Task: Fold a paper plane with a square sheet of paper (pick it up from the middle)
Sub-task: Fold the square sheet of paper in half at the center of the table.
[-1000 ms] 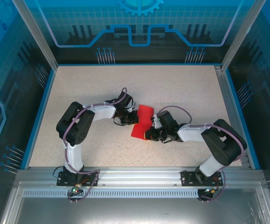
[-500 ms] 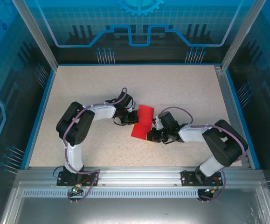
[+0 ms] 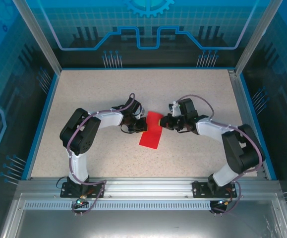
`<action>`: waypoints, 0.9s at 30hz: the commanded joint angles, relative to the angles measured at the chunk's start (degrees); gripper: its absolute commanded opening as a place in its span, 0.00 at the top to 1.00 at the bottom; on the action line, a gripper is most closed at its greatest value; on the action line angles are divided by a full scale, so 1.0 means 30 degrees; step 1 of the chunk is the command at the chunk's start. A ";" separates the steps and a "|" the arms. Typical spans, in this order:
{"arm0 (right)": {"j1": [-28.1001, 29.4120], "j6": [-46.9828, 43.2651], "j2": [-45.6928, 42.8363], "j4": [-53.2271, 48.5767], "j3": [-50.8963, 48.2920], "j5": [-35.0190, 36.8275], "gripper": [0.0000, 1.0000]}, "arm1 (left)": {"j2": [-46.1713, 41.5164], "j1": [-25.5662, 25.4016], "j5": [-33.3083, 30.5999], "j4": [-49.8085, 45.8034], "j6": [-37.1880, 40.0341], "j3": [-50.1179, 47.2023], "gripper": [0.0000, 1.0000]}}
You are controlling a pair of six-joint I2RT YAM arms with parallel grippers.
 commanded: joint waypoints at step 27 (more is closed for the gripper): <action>-0.1673 -0.1213 0.2251 0.0614 0.0861 -0.1900 0.96 | 0.1355 -0.0303 -0.0742 -0.2596 0.1144 -0.0270 1.00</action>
